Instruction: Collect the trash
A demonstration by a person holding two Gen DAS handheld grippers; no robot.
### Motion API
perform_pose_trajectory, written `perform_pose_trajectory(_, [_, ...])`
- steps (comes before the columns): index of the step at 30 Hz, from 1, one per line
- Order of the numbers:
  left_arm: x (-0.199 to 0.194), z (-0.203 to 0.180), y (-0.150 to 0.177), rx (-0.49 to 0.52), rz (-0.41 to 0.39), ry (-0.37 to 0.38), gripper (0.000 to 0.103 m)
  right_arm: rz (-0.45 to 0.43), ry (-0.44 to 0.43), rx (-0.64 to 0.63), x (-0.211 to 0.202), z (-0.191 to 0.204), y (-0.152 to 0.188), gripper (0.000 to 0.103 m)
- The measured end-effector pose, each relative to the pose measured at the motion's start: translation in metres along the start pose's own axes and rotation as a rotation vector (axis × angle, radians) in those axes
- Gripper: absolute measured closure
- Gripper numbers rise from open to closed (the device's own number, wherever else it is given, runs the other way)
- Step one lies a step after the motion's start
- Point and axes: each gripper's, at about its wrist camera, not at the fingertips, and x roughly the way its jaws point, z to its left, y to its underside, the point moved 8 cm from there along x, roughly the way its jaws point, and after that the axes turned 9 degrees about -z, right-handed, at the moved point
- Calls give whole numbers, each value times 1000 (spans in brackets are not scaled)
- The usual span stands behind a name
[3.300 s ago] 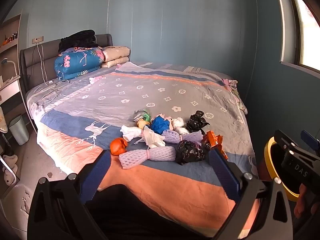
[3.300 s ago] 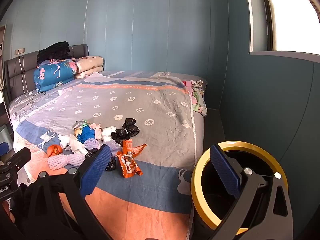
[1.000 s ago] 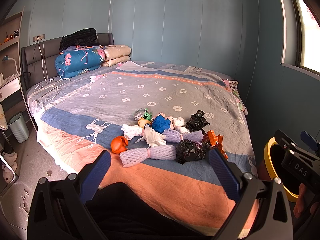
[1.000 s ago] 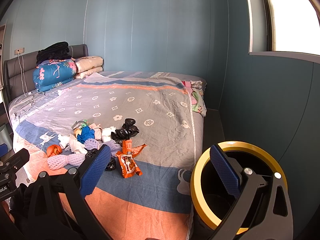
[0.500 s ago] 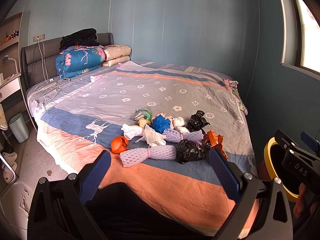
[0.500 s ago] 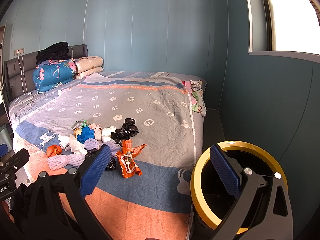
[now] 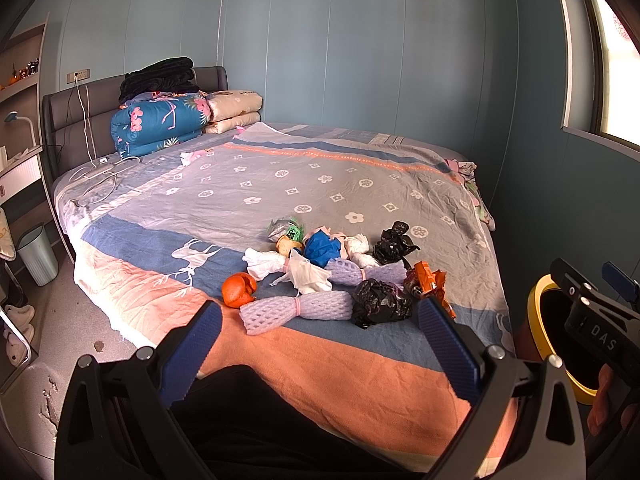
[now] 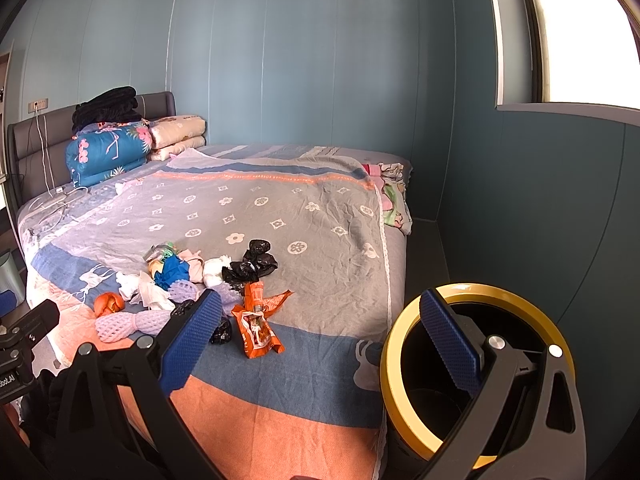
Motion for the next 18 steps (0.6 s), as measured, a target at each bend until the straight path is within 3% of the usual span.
perform_pose_trajectory(11, [-5, 4, -9, -23, -42, 5, 8, -34, 31, 3, 8, -5, -4, 8])
perform_pose_trajectory(18, [3, 24, -20, -89, -55, 28, 8, -111, -70, -38, 23, 20, -31, 8])
